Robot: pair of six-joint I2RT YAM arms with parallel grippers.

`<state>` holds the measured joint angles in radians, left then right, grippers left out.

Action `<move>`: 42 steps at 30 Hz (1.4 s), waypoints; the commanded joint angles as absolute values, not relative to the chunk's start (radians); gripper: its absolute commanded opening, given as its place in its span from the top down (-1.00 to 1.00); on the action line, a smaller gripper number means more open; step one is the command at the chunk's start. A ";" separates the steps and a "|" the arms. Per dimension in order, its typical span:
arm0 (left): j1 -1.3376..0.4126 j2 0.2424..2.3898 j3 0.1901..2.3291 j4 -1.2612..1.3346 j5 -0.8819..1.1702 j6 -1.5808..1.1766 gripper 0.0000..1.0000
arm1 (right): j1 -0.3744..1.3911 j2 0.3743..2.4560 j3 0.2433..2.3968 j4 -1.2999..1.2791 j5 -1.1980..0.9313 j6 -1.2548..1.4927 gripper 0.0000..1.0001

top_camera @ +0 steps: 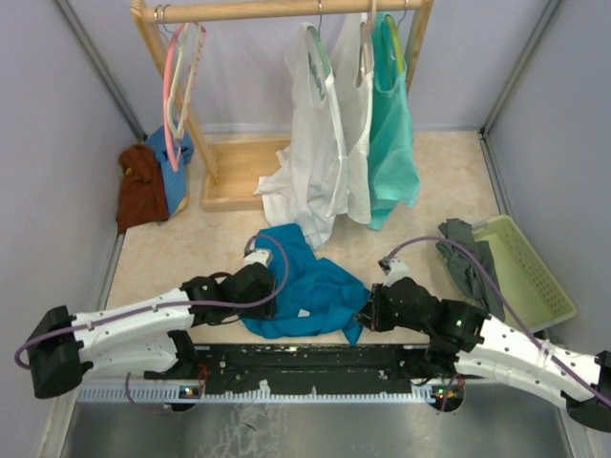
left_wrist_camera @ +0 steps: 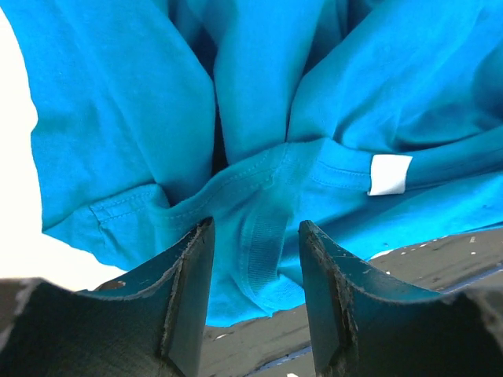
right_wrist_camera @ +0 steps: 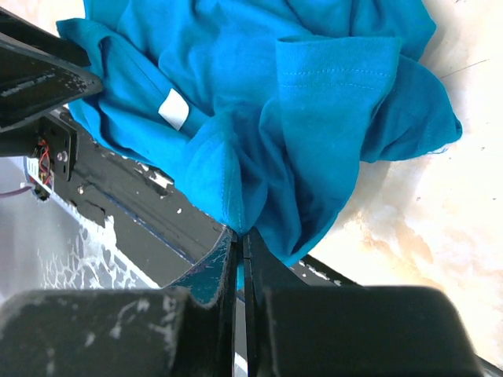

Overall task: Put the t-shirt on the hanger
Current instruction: Place the T-shirt at the center of the board, then pick up the T-shirt from the center of the board.

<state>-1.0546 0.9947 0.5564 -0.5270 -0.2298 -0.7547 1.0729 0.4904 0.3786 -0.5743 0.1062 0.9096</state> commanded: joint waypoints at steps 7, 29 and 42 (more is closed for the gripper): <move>-1.166 1.196 0.692 -0.621 -0.429 -0.759 0.09 | 1.078 0.482 0.434 -0.535 0.126 0.892 1.00; -1.179 0.977 0.890 -0.815 -0.562 -0.732 0.88 | 1.079 0.484 0.543 -0.614 0.181 0.836 1.00; -1.173 0.938 1.028 -0.873 -0.709 -0.674 0.94 | 1.078 0.658 0.769 -0.643 0.305 0.698 1.00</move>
